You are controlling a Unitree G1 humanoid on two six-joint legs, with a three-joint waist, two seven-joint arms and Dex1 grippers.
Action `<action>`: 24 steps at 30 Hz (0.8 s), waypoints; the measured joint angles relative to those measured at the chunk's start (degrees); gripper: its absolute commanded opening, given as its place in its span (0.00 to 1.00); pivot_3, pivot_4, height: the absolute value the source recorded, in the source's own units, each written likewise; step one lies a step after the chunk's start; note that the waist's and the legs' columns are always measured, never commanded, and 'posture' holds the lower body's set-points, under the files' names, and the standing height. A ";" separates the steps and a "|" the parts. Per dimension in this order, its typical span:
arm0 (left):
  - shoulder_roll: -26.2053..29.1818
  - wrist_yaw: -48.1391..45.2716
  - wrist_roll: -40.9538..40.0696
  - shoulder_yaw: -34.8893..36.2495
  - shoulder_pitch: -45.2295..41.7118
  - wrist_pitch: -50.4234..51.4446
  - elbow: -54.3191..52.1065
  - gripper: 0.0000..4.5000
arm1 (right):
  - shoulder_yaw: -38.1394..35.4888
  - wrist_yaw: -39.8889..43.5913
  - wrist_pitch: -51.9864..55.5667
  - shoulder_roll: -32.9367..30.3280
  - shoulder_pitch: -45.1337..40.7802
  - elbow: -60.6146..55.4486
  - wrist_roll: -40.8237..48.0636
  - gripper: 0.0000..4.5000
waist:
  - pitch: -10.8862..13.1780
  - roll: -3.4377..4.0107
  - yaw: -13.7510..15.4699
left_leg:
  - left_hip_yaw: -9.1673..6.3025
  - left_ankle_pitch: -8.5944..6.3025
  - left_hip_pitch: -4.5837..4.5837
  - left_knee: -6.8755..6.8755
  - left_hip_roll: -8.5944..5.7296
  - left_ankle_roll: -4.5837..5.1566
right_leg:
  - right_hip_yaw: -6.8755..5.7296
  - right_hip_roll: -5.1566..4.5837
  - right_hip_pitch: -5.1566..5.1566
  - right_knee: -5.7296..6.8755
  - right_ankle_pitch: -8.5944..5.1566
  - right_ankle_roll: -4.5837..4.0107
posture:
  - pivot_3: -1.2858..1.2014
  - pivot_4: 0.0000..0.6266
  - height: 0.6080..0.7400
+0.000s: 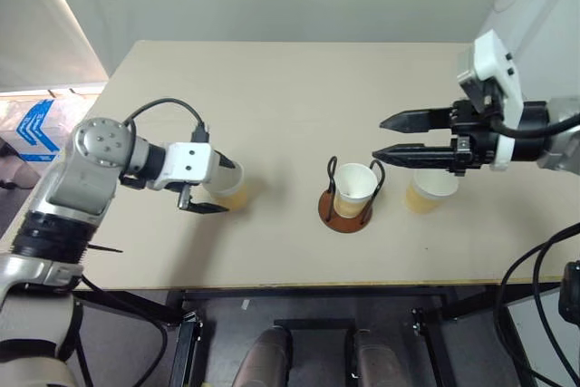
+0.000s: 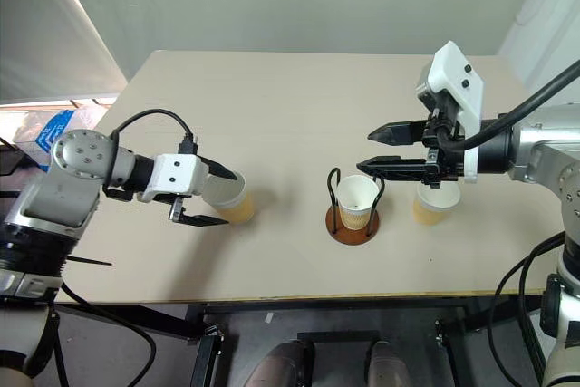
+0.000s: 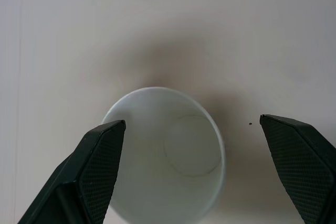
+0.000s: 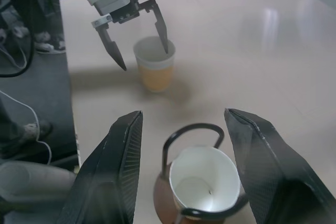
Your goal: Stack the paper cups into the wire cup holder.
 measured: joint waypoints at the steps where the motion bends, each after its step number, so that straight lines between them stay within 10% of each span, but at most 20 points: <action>1: -0.20 -0.01 0.05 -0.03 0.00 -0.40 0.22 0.87 | 0.00 -0.20 -0.23 -0.17 0.28 -0.03 0.19 0.58 | 0.00 0.00 0.00 | 0.00 0.00 -0.01 0.00 0.00 0.00 | 0.00 0.00 0.00 -0.01 0.01 0.01 | 0.52 0.24 1.00; 12: -2.58 -1.28 0.29 -0.11 -2.12 -1.43 2.84 0.02 | 0.62 -0.89 -6.82 -4.43 4.09 -0.48 1.11 0.58 | -0.01 -0.02 0.09 | 0.01 0.01 -0.05 0.09 0.00 0.04 | -0.01 -0.01 0.03 -0.01 0.04 0.16 | 0.52 0.24 1.00; 24: -5.38 -5.11 -3.64 0.03 -9.56 6.15 1.58 0.01 | -0.37 -0.91 -12.90 -8.10 10.90 0.02 1.03 0.58 | -0.04 -0.06 0.57 | -0.02 -0.01 -0.20 0.27 -0.02 0.13 | -0.01 -0.02 0.10 -0.16 0.16 0.42 | 0.52 0.24 1.00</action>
